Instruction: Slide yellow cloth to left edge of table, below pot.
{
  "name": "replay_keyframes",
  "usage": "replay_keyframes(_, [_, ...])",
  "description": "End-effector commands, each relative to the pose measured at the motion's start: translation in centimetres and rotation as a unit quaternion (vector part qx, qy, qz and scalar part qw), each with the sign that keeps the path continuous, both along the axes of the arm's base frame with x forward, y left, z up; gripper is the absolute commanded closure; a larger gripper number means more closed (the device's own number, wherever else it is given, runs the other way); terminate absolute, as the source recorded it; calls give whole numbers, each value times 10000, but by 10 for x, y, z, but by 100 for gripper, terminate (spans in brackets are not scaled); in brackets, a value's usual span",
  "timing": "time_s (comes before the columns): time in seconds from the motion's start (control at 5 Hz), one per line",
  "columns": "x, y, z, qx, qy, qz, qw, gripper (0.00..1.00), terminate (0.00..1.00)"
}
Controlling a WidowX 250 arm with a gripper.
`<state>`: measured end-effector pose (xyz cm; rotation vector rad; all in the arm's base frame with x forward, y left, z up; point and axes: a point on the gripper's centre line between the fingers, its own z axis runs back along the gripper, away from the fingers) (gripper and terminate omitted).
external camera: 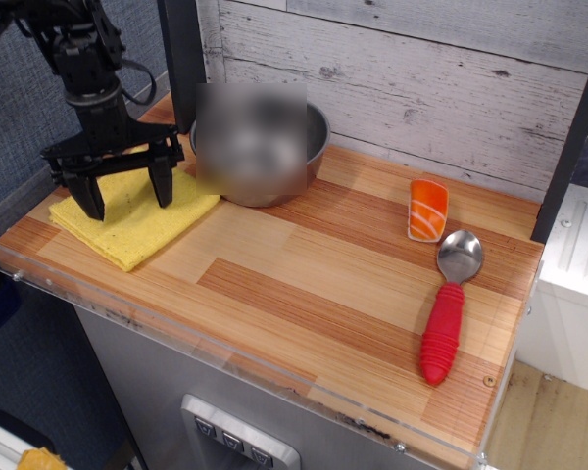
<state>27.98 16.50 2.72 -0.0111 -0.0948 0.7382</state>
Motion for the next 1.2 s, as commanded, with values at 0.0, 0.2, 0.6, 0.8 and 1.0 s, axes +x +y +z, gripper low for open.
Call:
replay_keyframes(0.0, [1,-4,49,145,-476,-88,9987,0,0])
replay_keyframes(0.2, [-4,-8,67,138,-633,-142,9978,0,0])
replay_keyframes(0.6, [-9,-13,82,174,-756,-276,9966,0,0])
replay_keyframes(0.8, [-9,-13,82,174,-756,-276,9966,0,0])
replay_keyframes(1.0, [-9,-13,82,174,-756,-276,9966,0,100])
